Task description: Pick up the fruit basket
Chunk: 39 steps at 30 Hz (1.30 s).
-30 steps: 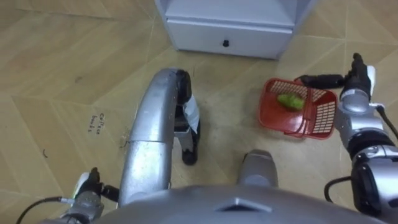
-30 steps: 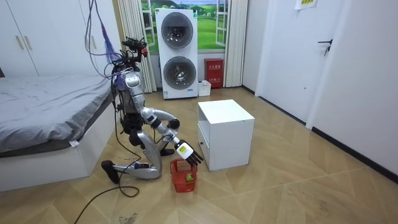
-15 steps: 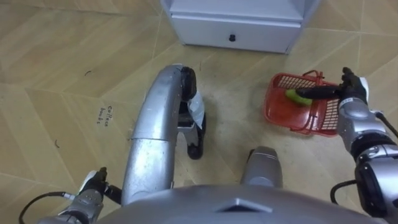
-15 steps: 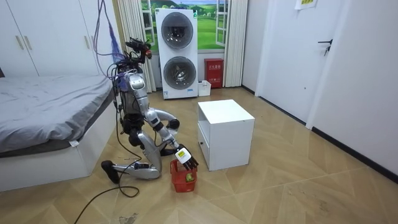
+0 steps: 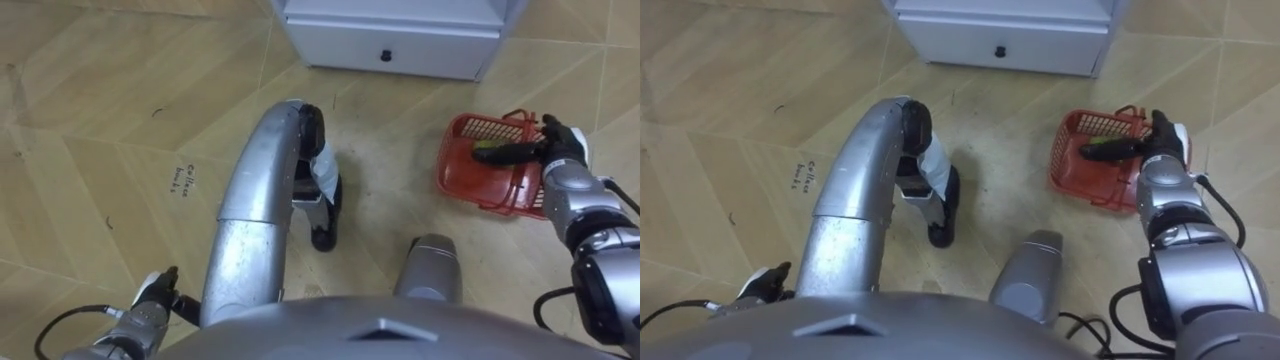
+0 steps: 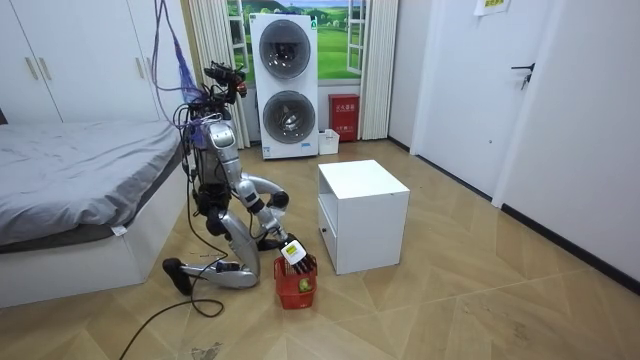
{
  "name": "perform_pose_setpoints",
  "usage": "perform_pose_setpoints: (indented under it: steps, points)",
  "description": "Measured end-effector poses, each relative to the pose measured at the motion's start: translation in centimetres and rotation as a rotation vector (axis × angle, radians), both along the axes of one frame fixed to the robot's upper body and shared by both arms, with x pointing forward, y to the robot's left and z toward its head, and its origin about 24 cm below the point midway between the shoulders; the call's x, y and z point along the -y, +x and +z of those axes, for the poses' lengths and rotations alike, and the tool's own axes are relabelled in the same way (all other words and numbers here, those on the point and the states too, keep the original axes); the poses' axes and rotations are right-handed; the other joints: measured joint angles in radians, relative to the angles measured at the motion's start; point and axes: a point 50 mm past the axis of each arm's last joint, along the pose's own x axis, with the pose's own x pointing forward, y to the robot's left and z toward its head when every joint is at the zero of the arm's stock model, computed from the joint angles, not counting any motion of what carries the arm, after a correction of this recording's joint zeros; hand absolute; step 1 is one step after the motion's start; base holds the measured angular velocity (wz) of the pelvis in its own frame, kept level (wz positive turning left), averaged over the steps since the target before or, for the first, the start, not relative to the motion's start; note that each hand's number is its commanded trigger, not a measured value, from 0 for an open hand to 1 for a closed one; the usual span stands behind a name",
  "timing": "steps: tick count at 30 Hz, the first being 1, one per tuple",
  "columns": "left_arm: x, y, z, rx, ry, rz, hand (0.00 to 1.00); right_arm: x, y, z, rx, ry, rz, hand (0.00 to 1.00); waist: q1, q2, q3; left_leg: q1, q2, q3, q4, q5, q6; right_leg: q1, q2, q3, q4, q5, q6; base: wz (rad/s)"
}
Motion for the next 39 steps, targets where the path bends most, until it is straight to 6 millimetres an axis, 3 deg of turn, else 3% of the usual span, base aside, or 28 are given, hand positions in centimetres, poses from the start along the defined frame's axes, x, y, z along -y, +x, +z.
perform_pose_setpoints:
  steps: [2, 4, 5, 32, 39]
  points:
    - [0.04, -0.02, -0.02, -0.004, -0.009, -0.001, 0.00, 0.00, 0.00, 0.00, 0.000, 0.002, -0.001, 0.26, 0.000, 0.003, -0.0004, 0.000, -0.001, 0.000, -0.001, 0.001, -0.002, 0.000, 0.000, 0.000, 0.000, 0.000, 0.001, 0.00]
    - [0.06, -0.04, -0.03, -0.006, -0.013, -0.002, 0.00, -0.01, 0.00, -0.01, 0.000, 0.002, 0.000, 0.80, 0.001, 0.006, -0.0007, 0.001, -0.001, -0.001, -0.002, 0.002, -0.003, 0.000, 0.000, 0.000, 0.001, -0.001, 0.001, 0.00]
    - [0.06, -0.05, -0.03, -0.007, -0.013, -0.002, 0.00, -0.01, 0.00, -0.01, 0.000, 0.003, 0.000, 1.00, 0.001, 0.009, -0.0007, 0.001, -0.001, -0.001, -0.002, 0.002, -0.003, 0.000, 0.000, -0.001, 0.001, -0.001, 0.001, 0.00]
    - [0.19, -0.11, -0.08, -0.017, -0.036, -0.007, 0.00, -0.36, -0.15, -0.28, -0.021, 0.009, 0.041, 1.00, 0.001, 0.009, -0.0001, 0.001, -0.001, 0.000, -0.017, 0.009, -0.017, -0.012, 0.000, 0.001, 0.003, -0.002, 0.003, 0.00]
    - [0.39, -0.10, -0.13, -0.013, -0.046, 0.023, 0.00, -0.48, -0.05, -0.28, -0.017, 0.028, 0.038, 1.00, 0.008, 0.000, 0.0054, -0.004, -0.002, 0.000, -0.015, 0.011, -0.020, -0.018, 0.001, 0.003, 0.006, -0.002, 0.003, 0.00]
